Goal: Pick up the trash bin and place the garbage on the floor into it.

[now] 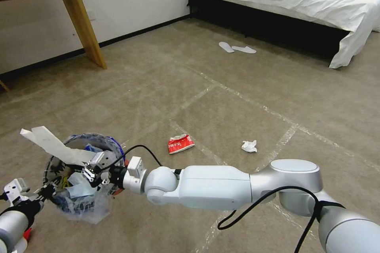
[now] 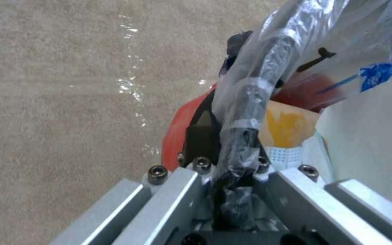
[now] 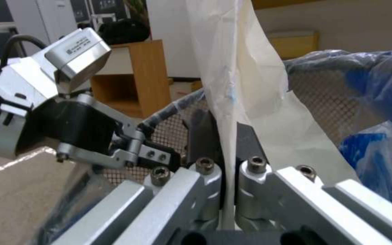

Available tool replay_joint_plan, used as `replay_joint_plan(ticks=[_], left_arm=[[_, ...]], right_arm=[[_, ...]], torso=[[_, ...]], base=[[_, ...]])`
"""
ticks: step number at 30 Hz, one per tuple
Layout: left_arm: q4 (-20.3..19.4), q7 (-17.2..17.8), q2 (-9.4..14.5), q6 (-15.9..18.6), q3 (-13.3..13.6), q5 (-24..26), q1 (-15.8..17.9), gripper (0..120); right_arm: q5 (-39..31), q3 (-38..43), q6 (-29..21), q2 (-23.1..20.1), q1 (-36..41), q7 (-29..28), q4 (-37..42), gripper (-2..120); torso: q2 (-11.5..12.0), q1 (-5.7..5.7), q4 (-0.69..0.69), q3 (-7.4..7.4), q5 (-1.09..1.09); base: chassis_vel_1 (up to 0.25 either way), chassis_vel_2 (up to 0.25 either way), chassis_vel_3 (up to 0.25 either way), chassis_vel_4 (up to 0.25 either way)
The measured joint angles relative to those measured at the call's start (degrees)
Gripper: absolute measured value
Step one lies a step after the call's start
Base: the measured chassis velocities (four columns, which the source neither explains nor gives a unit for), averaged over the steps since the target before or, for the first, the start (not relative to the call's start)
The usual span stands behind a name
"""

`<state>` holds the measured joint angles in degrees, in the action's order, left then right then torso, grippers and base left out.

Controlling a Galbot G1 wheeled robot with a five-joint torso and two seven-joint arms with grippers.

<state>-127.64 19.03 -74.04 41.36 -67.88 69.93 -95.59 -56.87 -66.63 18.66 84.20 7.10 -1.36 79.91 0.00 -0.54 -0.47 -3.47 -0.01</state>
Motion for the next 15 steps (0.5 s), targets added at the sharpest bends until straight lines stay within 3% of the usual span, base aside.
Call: replay_joint_plan(ticks=[6,11,15], left_arm=[[0.39,-0.04,0.13,-0.02,0.00,0.00,0.29,0],[1.62,-0.07,0.30,-0.06,0.40,-0.07,1.13,0],[2.19,-0.05,0.34,-0.06,0.55,-0.21,1.40,0]], right_arm=[[0.18,-0.08,-0.47,-0.40,-0.14,0.00,0.55,3],[-0.66,0.57,-2.24,-2.21,-0.92,-0.27,3.88,27],[-0.86,0.97,-2.63,-2.98,-1.21,-0.40,5.23,36]], torso=[[0.00,0.00,0.00,0.00,0.00],[0.00,0.00,0.00,0.00,0.00],[0.00,0.00,0.00,0.00,0.01]], base=[[0.000,0.000,0.000,0.000],[0.000,0.000,0.000,0.000],[0.000,0.000,0.000,0.000]])
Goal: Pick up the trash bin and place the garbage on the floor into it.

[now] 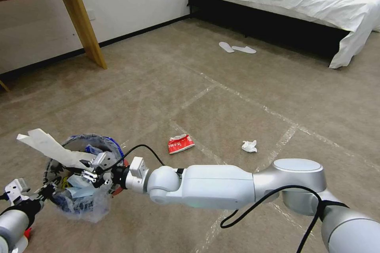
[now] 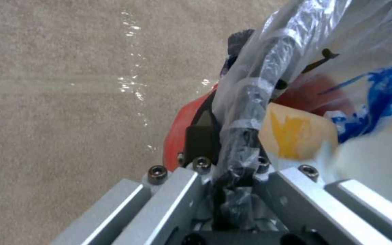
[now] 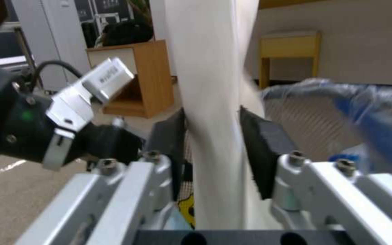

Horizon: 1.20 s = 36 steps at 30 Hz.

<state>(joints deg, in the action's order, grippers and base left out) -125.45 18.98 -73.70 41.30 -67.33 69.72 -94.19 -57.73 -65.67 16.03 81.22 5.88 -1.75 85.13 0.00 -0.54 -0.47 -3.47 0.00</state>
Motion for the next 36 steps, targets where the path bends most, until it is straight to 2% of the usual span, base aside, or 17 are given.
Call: replay_joint_plan(ticks=[2,3,5,7,8,9,12,16,17,24,27,28,30,31,34,35,36], left_arm=[[0.22,0.03,-0.01,0.00,0.15,-0.07,0.18,0],[0.22,0.03,-0.01,0.00,0.15,-0.07,0.18,0],[0.22,0.05,-0.08,-0.02,0.17,-0.09,0.21,0],[0.22,0.05,-0.09,-0.02,0.16,-0.09,0.21,0],[0.16,0.05,-0.14,-0.03,0.08,-0.09,0.09,0],[0.16,0.05,-0.14,-0.03,0.08,-0.09,0.09,0],[-0.03,0.05,-0.30,-0.05,-0.09,-0.09,-0.27,0],[-0.13,0.05,-0.42,-0.06,-0.12,-0.09,-0.38,0],[-0.24,0.04,-0.49,-0.07,-0.14,-0.10,-0.41,0],[0.13,0.02,-0.09,-0.13,-0.57,-0.10,-0.14,0],[0.39,0.02,0.16,-0.14,-0.76,0.02,0.06,0],[0.39,0.02,0.16,-0.14,-0.76,0.02,0.06,0],[0.48,0.04,0.22,-0.14,-0.92,0.17,0.42,0],[0.48,0.04,0.22,-0.14,-0.92,0.17,0.42,0],[0.46,0.13,0.17,-0.16,-1.29,0.46,1.02,0],[0.46,0.13,0.17,-0.16,-1.29,0.46,1.02,0],[0.35,0.15,0.13,-0.16,-1.40,0.54,1.08,0]], right_arm=[[-0.11,0.23,-0.11,-0.36,-0.13,-0.04,0.71,48],[-0.11,0.23,-0.11,-0.36,-0.13,-0.04,0.71,48],[-0.14,0.29,-0.12,-0.40,-0.19,-0.06,1.06,59],[-0.14,0.29,-0.12,-0.40,-0.21,-0.06,1.16,62],[-0.15,0.36,-0.12,-0.38,-0.23,-0.07,1.34,70],[-0.15,0.36,-0.12,-0.38,-0.23,-0.07,1.34,70],[-0.17,1.01,-0.36,-0.34,-0.42,-0.13,1.77,85],[-0.21,1.62,-0.51,-0.35,-0.56,-0.21,2.07,93],[-0.31,2.38,-0.62,-0.49,-0.73,-0.36,2.52,99],[-0.43,7.89,-0.75,-2.65,-1.17,-0.64,6.05,100],[-1.98,15.66,-1.48,-5.72,-0.54,-1.36,10.08,100],[-1.98,15.66,-1.48,-5.72,-0.54,-1.36,10.08,100],[-3.14,22.83,-2.41,-8.68,0.85,-2.21,12.98,100],[-3.14,22.83,-2.41,-8.68,0.85,-2.21,12.98,100],[-3.36,34.24,-2.93,-14.86,3.92,-3.44,16.39,100],[-3.36,34.24,-2.93,-14.86,3.92,-3.44,16.39,100],[-3.13,38.50,-2.87,-18.13,5.51,-3.85,17.71,100]], torso=[[0.00,0.00,0.00,0.00,0.00],[0.00,0.00,0.00,0.00,0.00],[0.00,0.00,0.00,0.00,0.00],[0.00,0.00,0.00,0.00,0.00],[0.00,0.00,0.00,0.00,0.00],[0.00,0.00,0.00,0.00,0.00],[0.00,0.00,0.00,0.00,0.00],[0.00,0.00,0.00,0.00,0.00],[0.00,0.00,0.01,0.00,0.00],[0.00,0.00,0.01,0.00,0.00],[-0.01,0.00,0.01,0.01,0.00],[-0.01,0.00,0.01,0.01,0.00],[0.00,0.00,0.01,0.00,0.00],[0.00,0.00,0.01,0.00,0.00],[0.00,0.00,0.01,0.00,0.02],[0.00,0.00,0.01,0.00,0.02],[0.00,0.00,0.00,0.00,0.02]], base=[[0.000,0.000,0.000,0.000],[0.000,0.000,0.000,0.000],[0.000,0.000,0.000,0.000],[0.000,0.000,0.000,0.000],[0.000,0.000,0.000,0.000],[0.000,0.000,0.000,0.000],[0.000,0.000,0.000,0.000],[0.000,0.000,0.000,0.000],[0.000,0.000,0.000,0.000],[0.000,0.000,0.000,0.000],[0.000,0.000,0.000,0.000],[0.000,0.000,0.000,0.000],[0.000,0.000,0.000,0.000],[0.000,0.000,0.000,0.000],[0.000,0.000,0.000,0.000],[0.000,0.000,0.000,0.000],[0.000,0.000,0.000,0.000]])
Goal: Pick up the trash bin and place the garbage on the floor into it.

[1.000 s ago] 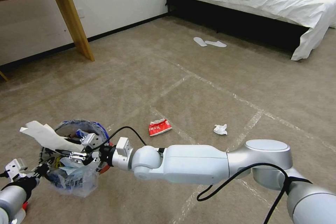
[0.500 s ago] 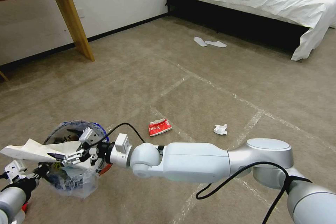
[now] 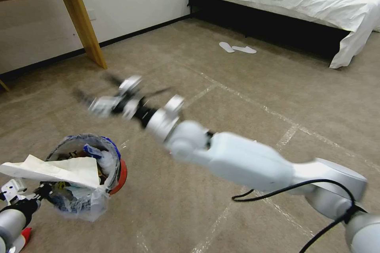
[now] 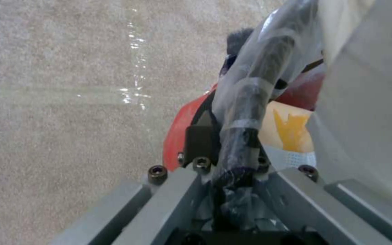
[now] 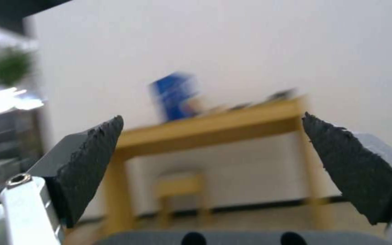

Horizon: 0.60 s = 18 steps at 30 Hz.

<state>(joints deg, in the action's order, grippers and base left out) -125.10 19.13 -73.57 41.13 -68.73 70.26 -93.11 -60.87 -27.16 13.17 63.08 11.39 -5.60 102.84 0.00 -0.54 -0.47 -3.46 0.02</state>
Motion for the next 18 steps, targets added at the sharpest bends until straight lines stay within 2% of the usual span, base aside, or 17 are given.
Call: replay_joint_plan(ticks=[1,2,5,7,9,14,18], left_arm=[[-0.15,0.00,-0.01,0.00,-0.09,0.04,0.03,0],[-0.15,0.00,-0.01,0.00,-0.09,0.04,0.03,0],[-0.41,0.00,-0.01,-0.02,-0.27,0.16,0.12,0],[-0.43,-0.01,-0.01,-0.02,-0.27,0.16,0.14,0],[-0.68,0.00,-0.10,-0.02,-0.27,0.15,0.17,0],[-0.76,0.00,-0.17,-0.03,-0.23,0.12,0.17,0],[-0.89,-0.01,-0.33,-0.03,-0.07,0.05,0.22,0]], right_arm=[[0.69,3.88,0.02,-2.65,1.96,-0.14,1.08,100],[0.69,3.88,0.02,-2.65,1.96,-0.14,1.08,100],[3.17,14.27,0.67,-8.04,9.53,-0.17,3.43,100],[3.60,16.27,0.76,-8.73,11.17,-0.15,3.83,100],[5.11,24.66,0.88,-10.70,17.09,-0.18,5.56,100],[5.68,27.27,0.86,-11.07,18.69,-0.32,6.20,100],[7.13,32.79,0.85,-11.69,22.32,-0.69,7.54,100]], torso=[[0.00,0.00,-0.02,0.00,0.00],[0.00,0.00,-0.02,0.00,0.00],[0.00,0.00,-0.02,0.00,0.01],[0.00,0.00,-0.02,0.00,0.01],[0.00,0.00,-0.01,0.00,0.02],[0.00,0.00,-0.01,0.00,0.01],[0.00,0.01,0.00,0.01,0.00]], base=[[0.000,0.000,0.000,0.000],[0.000,0.000,0.000,0.000],[0.000,0.000,0.000,0.000],[0.000,0.000,0.000,0.000],[0.000,0.000,0.000,0.000],[0.000,0.000,0.000,0.000],[0.000,0.000,0.000,0.000]])
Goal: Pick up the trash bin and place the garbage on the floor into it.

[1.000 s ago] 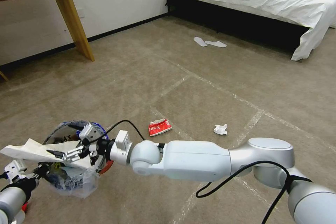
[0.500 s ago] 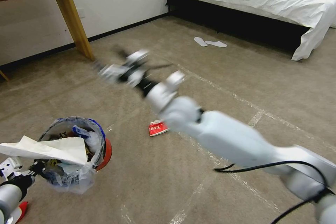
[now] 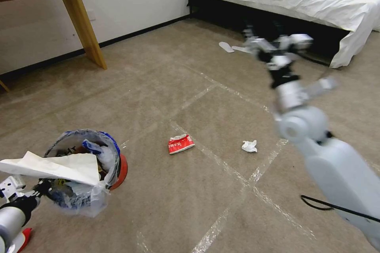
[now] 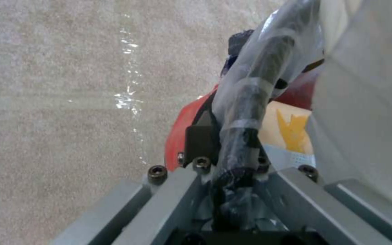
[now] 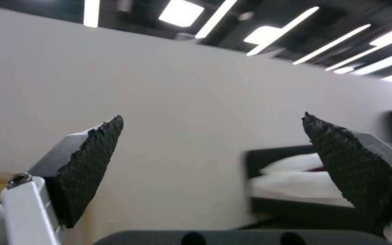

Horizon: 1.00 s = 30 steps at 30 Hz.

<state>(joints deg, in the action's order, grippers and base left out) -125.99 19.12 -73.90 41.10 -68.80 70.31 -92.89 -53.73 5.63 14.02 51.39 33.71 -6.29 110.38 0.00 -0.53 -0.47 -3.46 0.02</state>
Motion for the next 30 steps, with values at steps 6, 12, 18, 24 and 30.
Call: replay_joint_plan(ticks=[6,12,18,24,30], left_arm=[[-0.02,0.01,-0.32,0.00,0.15,-0.13,0.34,0],[0.08,0.00,-0.18,-0.01,0.00,-0.12,0.44,0],[0.02,-0.05,-0.43,-0.09,-0.18,-0.17,0.44,0],[-0.05,-0.33,-1.17,-0.48,-0.25,-0.58,0.92,0],[-0.19,-0.33,-1.48,-0.48,-0.32,-0.67,0.94,0]], right_arm=[[5.95,14.24,0.08,-0.90,10.99,-0.28,2.61,100],[10.82,26.20,1.96,0.18,22.88,0.21,3.89,100],[18.08,32.14,3.21,3.39,29.49,-1.19,3.57,100],[28.01,37.81,3.37,9.24,40.49,-5.43,1.85,100],[32.66,34.11,4.48,12.42,42.18,-6.10,-1.09,100]], torso=[[0.00,0.00,0.00,0.00,-0.02],[0.00,0.00,-0.04,-0.01,0.02],[0.00,0.00,0.01,-0.01,-0.03],[0.00,0.00,-0.01,-0.01,-0.02],[0.00,0.00,0.00,-0.01,-0.03]], base=[[0.000,0.000,0.000,0.000],[0.000,0.000,0.000,0.000],[0.000,0.000,0.000,0.000],[0.000,0.000,0.000,0.000],[0.000,0.000,0.000,0.000]])
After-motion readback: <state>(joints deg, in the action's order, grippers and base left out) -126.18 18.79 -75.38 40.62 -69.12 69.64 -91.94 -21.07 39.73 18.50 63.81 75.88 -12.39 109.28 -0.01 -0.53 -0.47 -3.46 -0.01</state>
